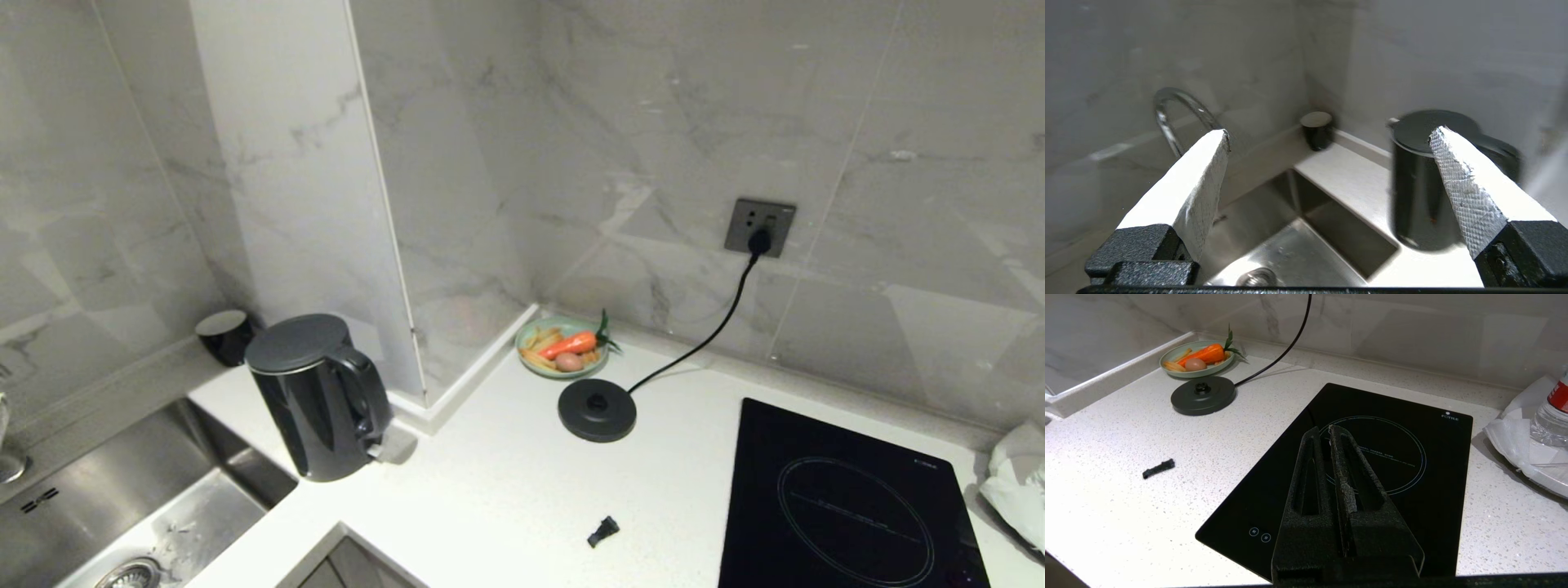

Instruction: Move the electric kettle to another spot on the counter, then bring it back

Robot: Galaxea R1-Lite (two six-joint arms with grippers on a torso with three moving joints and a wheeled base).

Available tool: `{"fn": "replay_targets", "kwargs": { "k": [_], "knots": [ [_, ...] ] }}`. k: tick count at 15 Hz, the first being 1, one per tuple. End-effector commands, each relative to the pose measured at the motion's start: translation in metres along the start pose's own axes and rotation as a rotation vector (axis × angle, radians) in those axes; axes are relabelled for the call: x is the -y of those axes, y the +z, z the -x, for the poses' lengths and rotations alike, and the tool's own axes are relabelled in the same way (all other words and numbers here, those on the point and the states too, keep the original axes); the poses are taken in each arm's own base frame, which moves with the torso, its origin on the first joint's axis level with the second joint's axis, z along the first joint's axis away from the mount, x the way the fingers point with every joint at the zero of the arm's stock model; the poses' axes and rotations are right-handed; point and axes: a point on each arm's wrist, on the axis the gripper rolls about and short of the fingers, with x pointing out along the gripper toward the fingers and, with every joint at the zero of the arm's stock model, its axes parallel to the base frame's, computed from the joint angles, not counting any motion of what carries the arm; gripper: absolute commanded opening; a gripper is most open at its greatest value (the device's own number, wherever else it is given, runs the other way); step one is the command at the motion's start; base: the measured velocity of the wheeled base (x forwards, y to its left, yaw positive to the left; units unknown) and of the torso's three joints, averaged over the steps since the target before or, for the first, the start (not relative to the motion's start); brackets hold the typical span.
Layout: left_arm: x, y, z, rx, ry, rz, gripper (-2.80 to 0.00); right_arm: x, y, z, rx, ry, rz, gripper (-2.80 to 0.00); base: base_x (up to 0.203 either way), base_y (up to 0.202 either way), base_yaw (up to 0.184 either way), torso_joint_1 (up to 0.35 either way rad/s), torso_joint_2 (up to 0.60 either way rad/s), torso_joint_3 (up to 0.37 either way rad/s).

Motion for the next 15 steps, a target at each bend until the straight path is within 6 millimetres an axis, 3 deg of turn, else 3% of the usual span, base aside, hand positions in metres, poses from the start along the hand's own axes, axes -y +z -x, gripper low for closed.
{"fn": "replay_targets", "kwargs": {
  "k": [1, 5, 11, 15],
  "knots": [
    [-0.015, 0.001, 0.040, -0.069, -0.079, 0.011, 0.00, 0.000, 0.000, 0.000, -0.003, 0.000, -0.001, -2.80, 0.000, 0.000, 0.000, 0.000, 0.00, 0.000],
    [-0.021, -0.006, 0.067, -0.056, -0.011, 0.009, 0.00, 0.000, 0.000, 0.000, -0.001, 0.000, 0.000, -2.80, 0.000, 0.000, 0.000, 0.000, 0.00, 0.000],
    [-0.021, -0.007, 0.074, 0.038, -0.223, 0.139, 0.00, 0.000, 0.000, 0.000, -0.002, 0.000, 0.000, -2.80, 0.000, 0.000, 0.000, 0.000, 0.00, 0.000],
    [-0.021, -0.038, 0.091, -0.018, -0.264, 0.122, 0.00, 0.000, 0.000, 0.000, -0.001, 0.000, -0.001, -2.80, 0.000, 0.000, 0.000, 0.000, 0.00, 0.000]
  ]
}}
